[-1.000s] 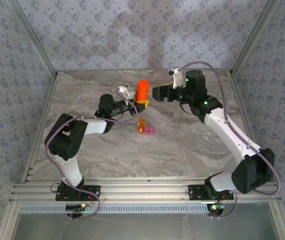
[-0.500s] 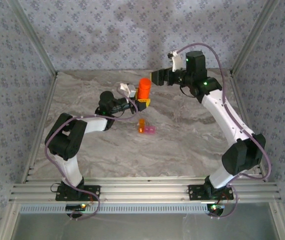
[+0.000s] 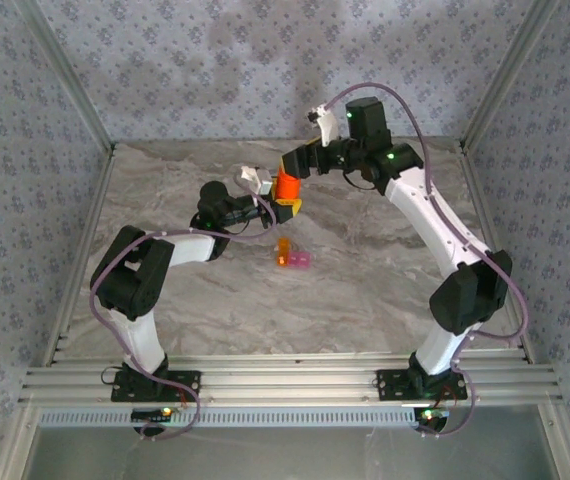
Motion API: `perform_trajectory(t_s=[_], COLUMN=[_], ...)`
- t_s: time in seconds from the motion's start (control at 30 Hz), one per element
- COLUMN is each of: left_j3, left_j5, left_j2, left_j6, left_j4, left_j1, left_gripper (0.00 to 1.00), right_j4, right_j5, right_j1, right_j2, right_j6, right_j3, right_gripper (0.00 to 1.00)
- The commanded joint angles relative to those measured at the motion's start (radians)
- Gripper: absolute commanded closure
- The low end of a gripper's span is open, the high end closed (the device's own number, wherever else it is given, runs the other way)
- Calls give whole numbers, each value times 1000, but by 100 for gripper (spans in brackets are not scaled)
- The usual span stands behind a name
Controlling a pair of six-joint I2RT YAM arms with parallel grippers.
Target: Sort the pills into containers
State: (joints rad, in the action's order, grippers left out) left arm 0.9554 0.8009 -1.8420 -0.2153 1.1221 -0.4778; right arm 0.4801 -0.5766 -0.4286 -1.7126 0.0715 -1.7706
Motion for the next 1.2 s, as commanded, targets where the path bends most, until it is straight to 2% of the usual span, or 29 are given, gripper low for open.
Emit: perform_trajectory(t_s=[0.0,0.4,0.63,0.93,1.07,1.17], left_j3=[32,33,31,27,15,-16], left_j5=[28,28,24,16,-25,-105], left_j2=[-9,-9,-6,0,8,29], left_j6=[-13,-13,-13,-7,1,29], left_j4=[27,23,23,22,28,42], left_j1=[1,1,1,2,2,1], left_gripper=[100,100,100,100,100,100], right_j4=[31,35,34,23,-14,-56], right_j5=[-4,6,-6,-8,19,80], right_j1=[-7,-35,-38,-42,-52,-65], right_j2=[-17,-46,-53,-56,-44,-32], right_j6=[-30,-35,-26,-21,3,45], right_j3=[-40,-56,-53,-29,20,85], right_gripper=[15,23,34,54,58,60])
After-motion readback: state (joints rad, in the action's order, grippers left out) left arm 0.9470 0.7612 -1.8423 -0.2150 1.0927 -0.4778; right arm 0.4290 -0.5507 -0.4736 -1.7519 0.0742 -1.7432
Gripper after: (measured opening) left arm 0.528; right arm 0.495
